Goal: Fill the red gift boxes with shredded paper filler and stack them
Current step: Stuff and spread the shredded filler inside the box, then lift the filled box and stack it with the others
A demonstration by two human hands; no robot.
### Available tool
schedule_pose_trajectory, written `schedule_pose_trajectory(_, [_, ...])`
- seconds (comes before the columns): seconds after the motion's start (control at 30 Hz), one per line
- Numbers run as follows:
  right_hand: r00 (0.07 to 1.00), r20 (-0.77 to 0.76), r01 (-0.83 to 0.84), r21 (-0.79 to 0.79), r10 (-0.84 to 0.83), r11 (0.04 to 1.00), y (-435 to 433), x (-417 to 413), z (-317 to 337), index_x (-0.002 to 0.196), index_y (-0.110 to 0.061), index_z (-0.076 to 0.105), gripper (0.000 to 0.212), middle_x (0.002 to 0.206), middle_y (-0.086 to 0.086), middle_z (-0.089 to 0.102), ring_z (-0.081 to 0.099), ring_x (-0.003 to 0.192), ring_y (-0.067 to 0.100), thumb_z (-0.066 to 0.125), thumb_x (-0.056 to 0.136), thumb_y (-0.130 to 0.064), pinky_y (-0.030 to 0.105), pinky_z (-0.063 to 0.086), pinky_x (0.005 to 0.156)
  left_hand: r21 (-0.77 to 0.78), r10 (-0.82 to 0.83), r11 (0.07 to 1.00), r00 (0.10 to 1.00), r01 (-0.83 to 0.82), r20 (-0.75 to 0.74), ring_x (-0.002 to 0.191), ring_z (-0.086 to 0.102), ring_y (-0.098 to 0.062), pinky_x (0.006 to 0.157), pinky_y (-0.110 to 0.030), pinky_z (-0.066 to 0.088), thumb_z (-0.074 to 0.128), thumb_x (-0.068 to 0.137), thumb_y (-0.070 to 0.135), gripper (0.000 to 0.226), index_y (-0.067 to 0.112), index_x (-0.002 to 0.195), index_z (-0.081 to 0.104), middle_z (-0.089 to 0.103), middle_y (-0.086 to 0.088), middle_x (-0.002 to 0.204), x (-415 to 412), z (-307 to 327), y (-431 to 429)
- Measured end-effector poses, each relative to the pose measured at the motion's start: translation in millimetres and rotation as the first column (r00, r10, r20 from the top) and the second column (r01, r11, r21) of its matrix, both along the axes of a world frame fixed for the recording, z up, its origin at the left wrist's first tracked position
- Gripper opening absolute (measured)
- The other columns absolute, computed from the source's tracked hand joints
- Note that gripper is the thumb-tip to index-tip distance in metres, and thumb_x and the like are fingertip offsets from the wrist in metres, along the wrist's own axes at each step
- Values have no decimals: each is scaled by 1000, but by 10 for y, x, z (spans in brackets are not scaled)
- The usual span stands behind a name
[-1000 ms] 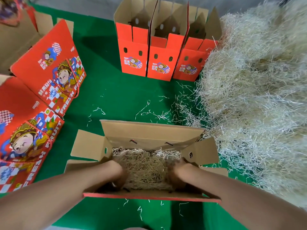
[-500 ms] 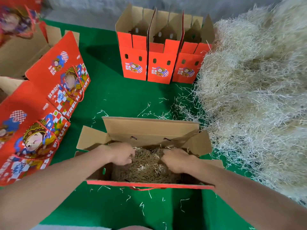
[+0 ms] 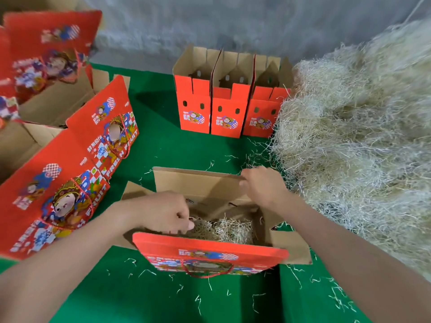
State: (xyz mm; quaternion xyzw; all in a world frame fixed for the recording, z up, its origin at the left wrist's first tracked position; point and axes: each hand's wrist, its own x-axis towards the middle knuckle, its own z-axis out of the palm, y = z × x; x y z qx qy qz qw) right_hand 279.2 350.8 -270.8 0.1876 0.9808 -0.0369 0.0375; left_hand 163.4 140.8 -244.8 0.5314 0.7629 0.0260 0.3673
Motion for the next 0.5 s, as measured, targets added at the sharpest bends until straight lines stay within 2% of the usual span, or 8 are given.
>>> schedule_pose_trajectory(0.03, [1000,-17,10,19,-10,1000,9,-22,-6,90,-13,57,20,85,7,63,63,86,29,44,95,-27,32,46,67,9,-16,1000,999,17,-40,44,40,-10,49,-23,34,55,91,32,39,26,53,55,49,-2,50,-15,22,-12])
schedule_pose_trajectory(0.07, [999,-46,23,32,-21,999,23,-52,-8,88,-13,57,20,88,9,64,62,87,30,44,95,-27,31,41,65,16,0,1000,997,1,-82,46,32,-12,51,-26,29,55,91,30,43,18,51,42,40,-1,49,-46,42,-29])
schedule_pose_trajectory(0.17, [981,-128,136,-73,-145,988,30,-155,2,68,-15,43,27,84,10,61,60,86,31,46,93,-27,30,36,61,94,143,987,974,-128,-173,53,37,-8,60,-29,36,55,90,28,39,14,54,49,45,7,54,-192,82,-92])
schedule_pose_trajectory(0.27, [948,-136,242,-287,-289,927,-6,-296,13,65,-14,40,30,83,13,58,60,87,34,48,92,-24,30,36,62,279,389,909,872,-310,-298,100,54,-13,100,-40,35,56,88,34,12,32,79,63,61,12,98,-335,54,-110])
schedule_pose_trajectory(0.3, [950,-125,232,-331,-287,915,-25,-332,21,69,-12,45,26,85,13,58,60,89,34,49,92,-25,31,38,63,332,474,868,819,-370,-324,119,45,-18,107,-46,26,57,87,36,7,36,92,62,54,9,118,-361,30,-103])
schedule_pose_trajectory(0.37, [973,-74,175,-392,-220,903,-75,-364,34,97,-12,60,21,98,12,62,60,96,32,54,88,-31,33,46,73,333,582,800,782,-500,-224,139,22,-25,112,-46,19,60,87,37,38,36,123,50,27,-2,148,-387,-59,-85])
schedule_pose_trajectory(0.43, [991,39,130,-393,-125,910,-112,-320,20,136,-22,41,57,116,8,61,59,102,29,57,85,-38,35,49,84,340,641,729,767,-594,-36,142,14,-25,112,-35,22,61,87,34,58,35,139,35,10,-7,155,-343,-124,-55])
schedule_pose_trajectory(0.5, [992,115,96,-366,-58,926,-127,-225,-39,147,-31,14,76,115,7,63,63,94,27,56,85,-44,33,51,80,390,663,672,746,-630,64,136,30,-25,108,-31,29,59,88,39,65,32,144,27,20,-5,153,-242,-174,-34])
